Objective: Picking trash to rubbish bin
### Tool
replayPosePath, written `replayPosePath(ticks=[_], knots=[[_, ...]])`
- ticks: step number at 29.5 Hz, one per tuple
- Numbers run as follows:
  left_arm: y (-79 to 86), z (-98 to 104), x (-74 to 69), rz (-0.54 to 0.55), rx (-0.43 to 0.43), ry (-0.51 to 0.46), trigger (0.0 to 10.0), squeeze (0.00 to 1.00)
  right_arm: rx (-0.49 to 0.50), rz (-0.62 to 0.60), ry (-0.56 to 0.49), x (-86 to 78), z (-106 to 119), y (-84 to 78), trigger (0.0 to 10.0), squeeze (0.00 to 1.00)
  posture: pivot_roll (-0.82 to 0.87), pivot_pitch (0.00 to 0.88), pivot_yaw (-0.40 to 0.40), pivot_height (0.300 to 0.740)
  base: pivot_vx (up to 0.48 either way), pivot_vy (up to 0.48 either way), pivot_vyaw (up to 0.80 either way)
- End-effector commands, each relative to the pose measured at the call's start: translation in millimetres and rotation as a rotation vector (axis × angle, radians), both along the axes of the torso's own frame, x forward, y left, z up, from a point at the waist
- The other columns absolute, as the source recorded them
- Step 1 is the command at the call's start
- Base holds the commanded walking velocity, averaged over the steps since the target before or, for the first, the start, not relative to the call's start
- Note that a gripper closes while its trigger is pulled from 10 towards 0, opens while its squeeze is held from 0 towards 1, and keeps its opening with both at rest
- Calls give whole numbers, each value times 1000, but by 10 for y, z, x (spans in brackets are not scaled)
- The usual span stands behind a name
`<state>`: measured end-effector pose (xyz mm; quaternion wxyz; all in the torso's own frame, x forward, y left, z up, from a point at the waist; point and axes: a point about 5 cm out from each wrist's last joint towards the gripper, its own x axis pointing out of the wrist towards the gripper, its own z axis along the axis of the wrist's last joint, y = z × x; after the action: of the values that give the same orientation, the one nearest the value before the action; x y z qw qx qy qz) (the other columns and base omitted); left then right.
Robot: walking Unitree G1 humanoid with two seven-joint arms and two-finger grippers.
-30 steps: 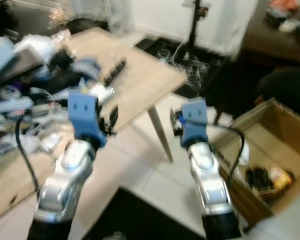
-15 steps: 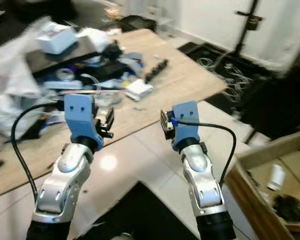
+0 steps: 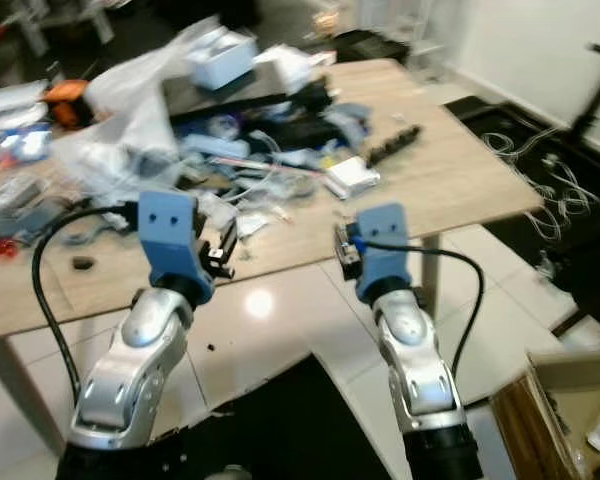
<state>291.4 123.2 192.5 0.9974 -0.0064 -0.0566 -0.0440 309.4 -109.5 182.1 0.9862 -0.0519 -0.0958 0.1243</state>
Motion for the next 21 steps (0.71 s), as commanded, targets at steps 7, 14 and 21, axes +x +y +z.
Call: replayPosePath(ticks=[7,14,21], knots=[[-25,-49,-23,-6,10,26,10000,0,-11,7,31,-24,-68,3,10000,0,69,108,-20,740,0,0,800],[-34,-50,-23,-8,12,32,10000,0,-12,6,34,-26,-66,-7,10000,0,66,112,-22,740,0,0,800],[-46,-76,-23,-21,21,52,10000,0,55,-19,56,-22,-86,-34,10000,0,67,119,-24,740,0,0,639]])
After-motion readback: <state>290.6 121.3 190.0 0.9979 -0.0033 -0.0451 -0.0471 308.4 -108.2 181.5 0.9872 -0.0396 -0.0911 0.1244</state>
